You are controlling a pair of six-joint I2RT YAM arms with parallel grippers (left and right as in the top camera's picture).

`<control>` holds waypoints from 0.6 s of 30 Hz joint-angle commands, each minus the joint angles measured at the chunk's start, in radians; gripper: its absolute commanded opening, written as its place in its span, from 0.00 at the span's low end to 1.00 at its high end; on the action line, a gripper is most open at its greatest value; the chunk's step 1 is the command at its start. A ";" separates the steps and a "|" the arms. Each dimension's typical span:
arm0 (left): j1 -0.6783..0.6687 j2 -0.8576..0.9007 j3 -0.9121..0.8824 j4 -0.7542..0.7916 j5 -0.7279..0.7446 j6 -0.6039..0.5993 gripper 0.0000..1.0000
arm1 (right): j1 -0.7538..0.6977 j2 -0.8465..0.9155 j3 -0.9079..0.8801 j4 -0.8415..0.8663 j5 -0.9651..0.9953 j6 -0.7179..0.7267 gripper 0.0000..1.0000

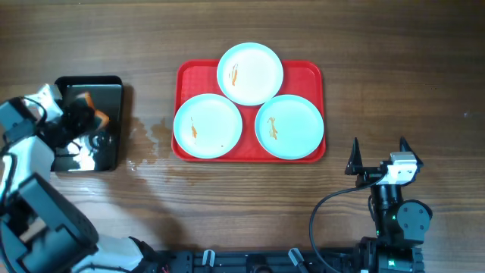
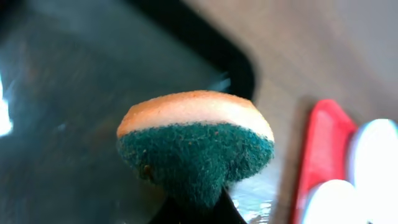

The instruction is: Clean dirty plates on tray and stack at the side

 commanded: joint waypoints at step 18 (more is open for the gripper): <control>0.018 0.033 0.016 0.048 -0.039 0.053 0.04 | -0.005 -0.001 -0.001 0.005 0.014 -0.008 1.00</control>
